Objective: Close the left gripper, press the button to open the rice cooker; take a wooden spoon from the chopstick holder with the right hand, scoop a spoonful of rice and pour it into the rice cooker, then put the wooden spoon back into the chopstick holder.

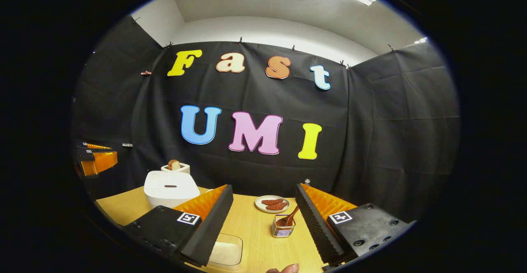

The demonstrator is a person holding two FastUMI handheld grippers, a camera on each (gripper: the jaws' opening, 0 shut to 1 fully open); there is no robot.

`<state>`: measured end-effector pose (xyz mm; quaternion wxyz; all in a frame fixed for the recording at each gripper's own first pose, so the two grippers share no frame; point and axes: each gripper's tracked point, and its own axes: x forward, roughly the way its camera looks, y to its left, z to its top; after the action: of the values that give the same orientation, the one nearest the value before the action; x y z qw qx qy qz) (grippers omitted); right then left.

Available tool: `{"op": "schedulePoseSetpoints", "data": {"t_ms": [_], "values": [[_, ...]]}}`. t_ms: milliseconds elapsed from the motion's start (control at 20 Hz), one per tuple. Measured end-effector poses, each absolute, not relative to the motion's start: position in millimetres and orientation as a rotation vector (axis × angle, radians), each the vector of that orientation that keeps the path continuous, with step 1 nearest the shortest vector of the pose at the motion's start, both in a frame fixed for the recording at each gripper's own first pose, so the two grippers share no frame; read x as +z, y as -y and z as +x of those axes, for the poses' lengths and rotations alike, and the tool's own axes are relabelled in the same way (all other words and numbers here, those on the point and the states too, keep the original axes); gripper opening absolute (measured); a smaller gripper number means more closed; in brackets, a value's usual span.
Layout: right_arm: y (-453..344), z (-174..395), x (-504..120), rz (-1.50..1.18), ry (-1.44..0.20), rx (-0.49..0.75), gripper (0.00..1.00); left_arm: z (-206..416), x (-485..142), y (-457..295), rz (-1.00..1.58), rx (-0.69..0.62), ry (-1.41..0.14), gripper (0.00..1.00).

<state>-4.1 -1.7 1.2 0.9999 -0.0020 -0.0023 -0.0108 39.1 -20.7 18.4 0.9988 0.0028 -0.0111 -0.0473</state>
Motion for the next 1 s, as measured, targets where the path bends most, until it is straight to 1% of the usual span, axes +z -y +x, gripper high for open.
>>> {"op": "schedulePoseSetpoints", "data": {"t_ms": [50, 100, 150, 350, 400, 450, 650, 700, 750, 1000], "values": [[1.1, -4.4, 0.9, -0.004, 0.004, -0.02, 0.97, 45.4, 19.1, 19.1, 0.007, -0.092, 0.023, 0.22], [1.3, -5.3, 0.9, -0.003, 0.006, -0.021, 0.97, 54.5, 22.4, 18.1, 0.005, -0.095, 0.026, 0.2], [1.5, -5.6, 1.7, -0.001, 0.007, -0.022, 0.98, 61.4, 23.5, 22.6, 0.003, -0.109, 0.029, 0.09], [2.6, -8.1, 1.2, 0.003, 0.006, -0.028, 0.97, 107.3, 33.2, 30.8, -0.021, -0.159, 0.048, 0.06], [3.2, -8.6, 0.9, 0.003, 0.004, -0.03, 0.97, 121.5, 32.6, 35.3, -0.045, -0.184, 0.042, 0.1], [3.7, -9.7, 1.4, 0.007, 0.005, -0.033, 0.97, 137.7, 27.6, 37.9, -0.075, -0.207, 0.019, 0.06], [7.1, -13.5, 2.9, 0.01, 0.008, -0.048, 0.97, 204.4, -8.7, 28.3, -0.134, -0.208, -0.101, 0.06], [8.2, -14.2, 3.5, 0.009, 0.009, -0.054, 0.97, 219.7, -19.6, 24.0, -0.145, -0.203, -0.13, 0.09], [10.4, -15.0, 3.6, 0.01, 0.011, -0.061, 0.97, 232.1, -30.9, 23.4, -0.164, -0.21, -0.16, 0.06], [21.4, -18.5, 4.3, -0.001, 0.011, -0.099, 0.97, 279.7, -97.4, 17.3, -0.261, -0.222, -0.36, 0.06]]}}
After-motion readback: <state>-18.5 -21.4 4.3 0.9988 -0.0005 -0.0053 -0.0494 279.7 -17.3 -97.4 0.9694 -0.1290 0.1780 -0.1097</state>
